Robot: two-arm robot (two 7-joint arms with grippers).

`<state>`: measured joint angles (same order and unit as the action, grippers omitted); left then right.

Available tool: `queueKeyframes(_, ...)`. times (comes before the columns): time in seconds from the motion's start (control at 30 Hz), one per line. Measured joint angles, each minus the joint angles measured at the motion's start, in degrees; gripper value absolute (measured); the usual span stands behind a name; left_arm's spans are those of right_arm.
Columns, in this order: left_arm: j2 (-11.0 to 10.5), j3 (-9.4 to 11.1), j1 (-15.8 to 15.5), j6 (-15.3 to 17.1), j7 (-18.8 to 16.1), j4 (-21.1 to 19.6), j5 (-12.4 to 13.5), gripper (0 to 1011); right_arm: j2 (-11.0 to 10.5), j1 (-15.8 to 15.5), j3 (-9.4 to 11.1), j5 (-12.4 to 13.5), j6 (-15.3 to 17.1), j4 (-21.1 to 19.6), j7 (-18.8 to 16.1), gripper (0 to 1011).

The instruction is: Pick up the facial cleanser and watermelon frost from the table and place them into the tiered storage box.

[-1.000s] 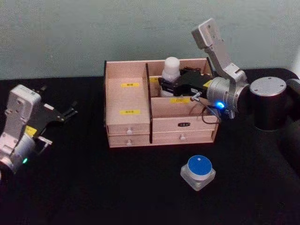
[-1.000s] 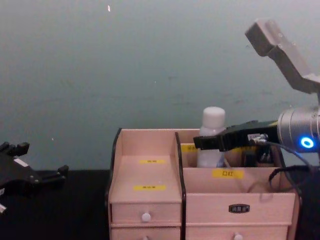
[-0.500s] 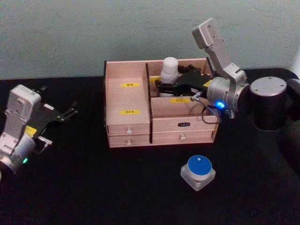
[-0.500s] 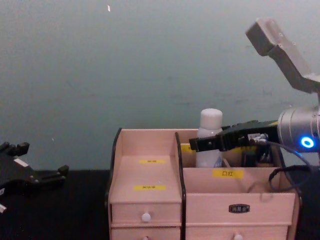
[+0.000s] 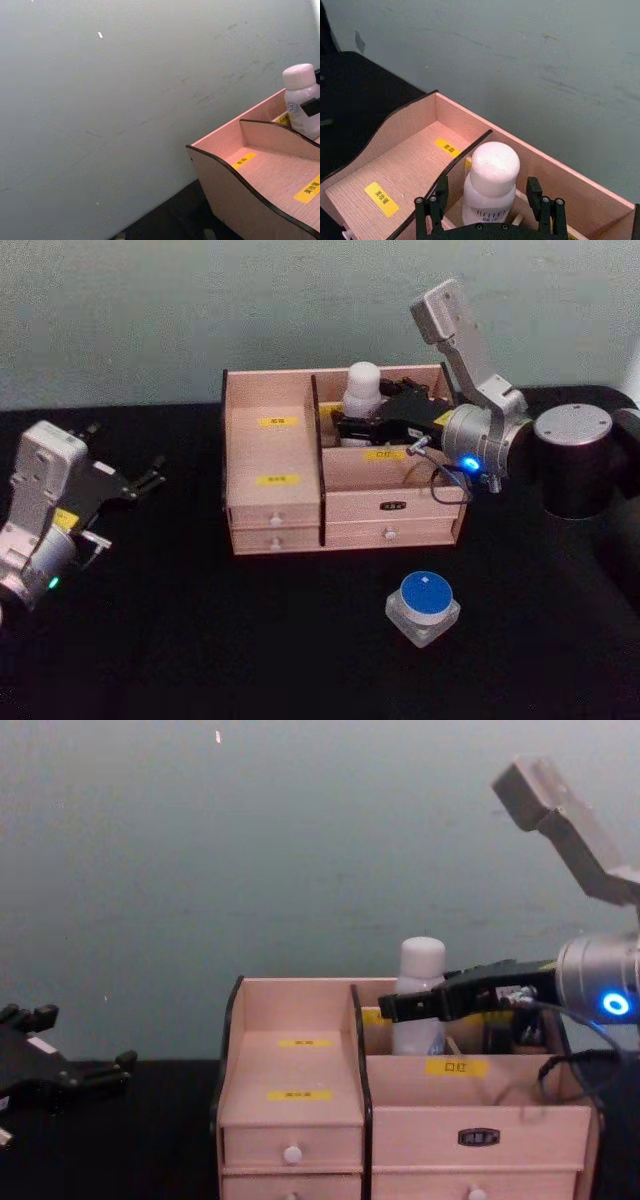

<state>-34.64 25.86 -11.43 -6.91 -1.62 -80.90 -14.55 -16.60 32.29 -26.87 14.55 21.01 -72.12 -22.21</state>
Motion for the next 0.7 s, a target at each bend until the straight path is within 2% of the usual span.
queueKeyframes(0.17,0.0,0.0,0.0,0.0,0.0,0.0,0.0,1001,-1.1,-1.1,0.7,0.0,-0.3,-2.1,-0.4,1000)
queueKeyframes(0.4,0.0,0.0,0.0,0.0,0.0,0.0,0.0,1001,-4.1,-4.7,2.1,0.8,0.1,-8.0,-1.4,1000)
queueKeyframes(0.57,0.0,0.0,0.0,0.0,0.0,0.0,0.0,1001,-7.4,-9.0,3.8,2.6,-0.6,-13.4,-2.7,1000)
queueKeyframes(0.63,0.0,0.0,0.0,0.0,0.0,0.0,0.0,1001,-9.0,-11.4,4.8,4.1,-2.3,-15.7,-3.8,1000)
queueKeyframes(0.67,0.0,0.0,0.0,0.0,0.0,0.0,0.0,1001,-9.0,-11.4,4.8,4.1,-2.3,-15.7,-3.8,1000)
queueKeyframes(0.7,0.0,0.0,0.0,0.0,0.0,0.0,0.0,1001,-10.2,-13.0,5.4,5.2,-3.8,-17.1,-4.8,1000)
